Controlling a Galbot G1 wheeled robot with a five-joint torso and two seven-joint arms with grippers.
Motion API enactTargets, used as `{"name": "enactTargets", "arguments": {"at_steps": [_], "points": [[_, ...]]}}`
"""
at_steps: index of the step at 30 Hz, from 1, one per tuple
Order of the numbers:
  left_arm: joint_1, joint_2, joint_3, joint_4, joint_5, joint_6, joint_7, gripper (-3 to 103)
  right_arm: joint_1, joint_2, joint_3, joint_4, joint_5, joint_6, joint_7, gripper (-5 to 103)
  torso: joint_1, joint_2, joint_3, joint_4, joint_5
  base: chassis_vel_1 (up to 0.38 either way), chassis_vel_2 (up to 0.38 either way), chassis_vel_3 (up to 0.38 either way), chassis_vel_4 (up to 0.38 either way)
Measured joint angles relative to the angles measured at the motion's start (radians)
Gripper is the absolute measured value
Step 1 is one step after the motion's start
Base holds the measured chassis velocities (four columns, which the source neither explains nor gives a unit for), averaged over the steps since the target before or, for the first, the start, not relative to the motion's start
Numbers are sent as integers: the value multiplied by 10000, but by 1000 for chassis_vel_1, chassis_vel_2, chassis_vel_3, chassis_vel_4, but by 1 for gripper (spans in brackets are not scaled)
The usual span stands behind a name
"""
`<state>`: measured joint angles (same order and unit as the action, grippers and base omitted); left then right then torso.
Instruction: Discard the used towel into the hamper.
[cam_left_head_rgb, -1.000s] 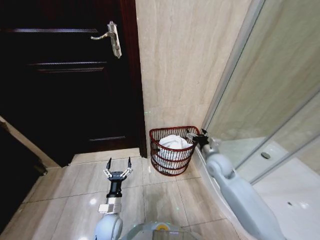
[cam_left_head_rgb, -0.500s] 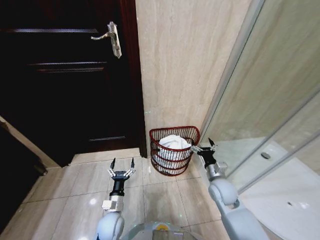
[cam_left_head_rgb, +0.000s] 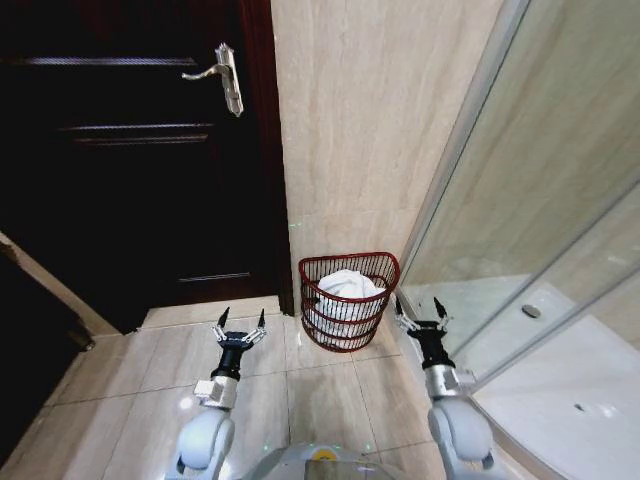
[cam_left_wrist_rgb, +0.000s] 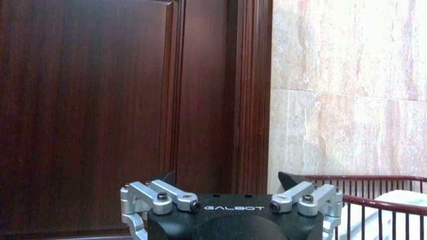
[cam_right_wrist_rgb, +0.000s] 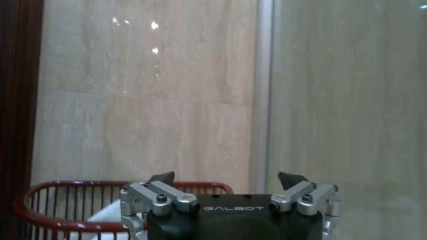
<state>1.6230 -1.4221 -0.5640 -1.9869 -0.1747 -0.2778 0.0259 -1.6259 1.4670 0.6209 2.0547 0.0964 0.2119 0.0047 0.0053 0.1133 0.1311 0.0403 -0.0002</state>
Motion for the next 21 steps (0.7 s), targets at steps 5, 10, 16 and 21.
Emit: {"name": "enactTargets", "arguments": {"at_steps": [5, 10, 16, 21], "points": [[47, 67, 15, -44, -111, 120, 19, 100, -850, 77, 117, 347, 159, 263, 177, 100, 3, 10, 8, -1, 1, 0, 0, 0, 0], [84, 201, 21, -110, -114, 117, 20, 100, -1063, 192, 95, 522, 157, 299, 200, 100, 56, 183, 125, 0, 1, 0, 0, 0, 0], [204, 308, -11, -200, -219, 96, 17, 100, -996, 185, -68, 574, 128, 275, 367, 100, 103, 444, 338, 0, 2, 0, 0, 0, 0], [227, 359, -111, -204, -251, 60, 12, 100, -1010, 170, -89, 636, 139, 274, 447, 100, 159, 668, 506, 0, 1, 0, 0, 0, 0]]}}
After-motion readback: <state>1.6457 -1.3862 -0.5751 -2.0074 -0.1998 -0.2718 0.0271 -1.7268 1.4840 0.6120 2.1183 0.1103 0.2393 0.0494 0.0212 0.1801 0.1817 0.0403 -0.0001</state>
